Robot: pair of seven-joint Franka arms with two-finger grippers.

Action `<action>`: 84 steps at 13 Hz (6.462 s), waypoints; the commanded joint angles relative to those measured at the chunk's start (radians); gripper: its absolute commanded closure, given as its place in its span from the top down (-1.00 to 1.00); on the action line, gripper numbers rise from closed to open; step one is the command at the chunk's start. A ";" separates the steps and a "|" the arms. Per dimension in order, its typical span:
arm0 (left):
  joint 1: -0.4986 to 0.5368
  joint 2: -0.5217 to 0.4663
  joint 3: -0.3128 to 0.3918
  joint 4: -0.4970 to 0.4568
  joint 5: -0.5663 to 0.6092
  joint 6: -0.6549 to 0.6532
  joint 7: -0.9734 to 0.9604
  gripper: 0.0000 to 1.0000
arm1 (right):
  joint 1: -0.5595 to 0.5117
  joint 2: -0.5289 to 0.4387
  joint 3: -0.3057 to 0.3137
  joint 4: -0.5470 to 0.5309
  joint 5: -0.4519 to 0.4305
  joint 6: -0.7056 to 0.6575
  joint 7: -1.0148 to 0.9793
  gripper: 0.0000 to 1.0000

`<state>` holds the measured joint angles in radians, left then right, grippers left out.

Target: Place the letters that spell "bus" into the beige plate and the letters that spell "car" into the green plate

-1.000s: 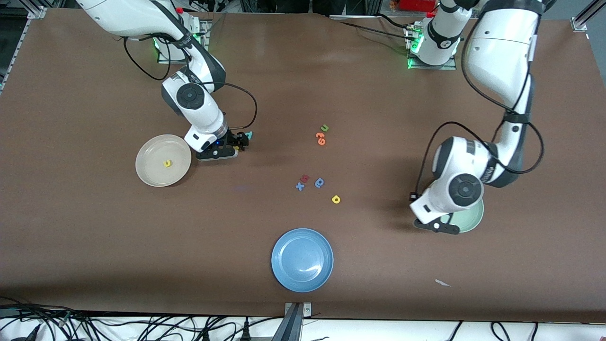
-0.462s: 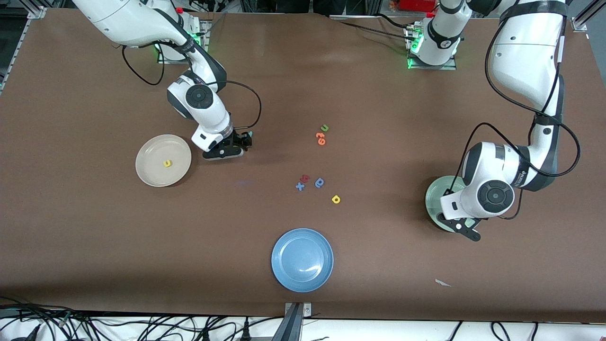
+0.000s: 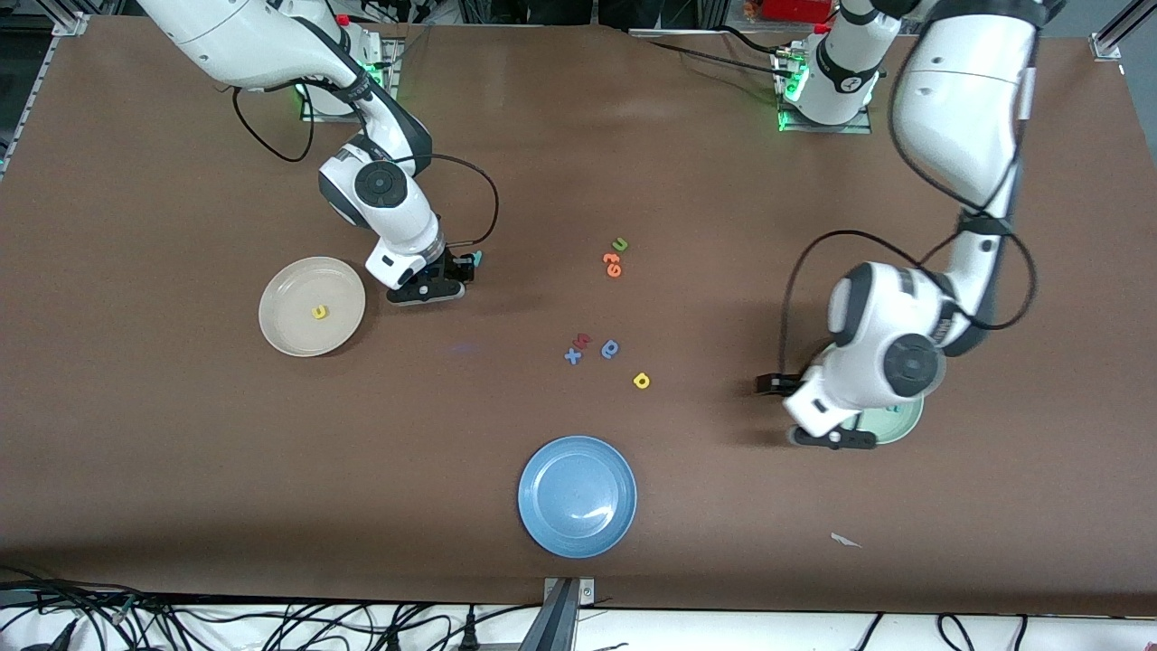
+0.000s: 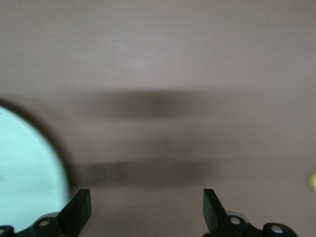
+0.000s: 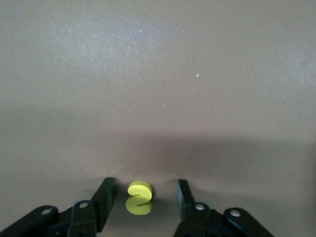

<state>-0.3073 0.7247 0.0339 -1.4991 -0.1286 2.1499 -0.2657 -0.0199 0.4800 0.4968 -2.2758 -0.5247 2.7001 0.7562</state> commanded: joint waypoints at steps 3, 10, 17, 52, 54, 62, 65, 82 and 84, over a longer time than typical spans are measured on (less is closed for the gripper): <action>-0.156 0.108 0.017 0.101 -0.023 0.099 -0.486 1.00 | 0.001 0.000 -0.001 -0.016 -0.026 0.020 0.026 -0.51; -0.252 0.205 0.018 0.201 -0.019 0.149 -0.928 1.00 | -0.002 -0.058 -0.003 -0.014 -0.026 -0.038 -0.009 -0.91; -0.274 0.220 0.020 0.201 -0.016 0.159 -0.974 0.56 | -0.110 -0.188 -0.012 -0.007 -0.012 -0.216 -0.347 -0.91; -0.052 0.081 0.034 0.200 0.130 -0.240 -0.105 -0.74 | 0.029 -0.057 0.111 -0.030 0.049 -0.062 0.265 0.57; 0.035 0.055 0.034 0.200 0.133 -0.298 0.136 -0.74 | 0.029 -0.049 0.109 -0.065 0.029 -0.010 0.265 0.57; 0.201 0.053 0.038 0.198 0.214 -0.340 0.701 1.00 | 0.029 -0.034 0.100 -0.073 -0.027 -0.005 0.267 0.47; 0.227 -0.017 0.043 0.203 0.213 -0.340 0.648 1.00 | 0.029 -0.020 0.088 -0.073 -0.041 0.016 0.267 0.47; 0.212 -0.585 0.063 -0.171 0.244 -0.168 0.201 1.00 | -0.014 -0.128 0.078 -0.067 -0.051 -0.124 0.117 -0.83; 0.211 -0.655 0.063 -0.187 0.235 -0.185 0.204 1.00 | -0.046 -0.185 0.077 -0.067 -0.052 -0.221 -0.016 -0.83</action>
<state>-0.0852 0.1649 0.0941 -1.6037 0.0814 1.9448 -0.0410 -0.0335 0.3696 0.5701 -2.3290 -0.5639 2.5584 0.8418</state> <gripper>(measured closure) 0.000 0.722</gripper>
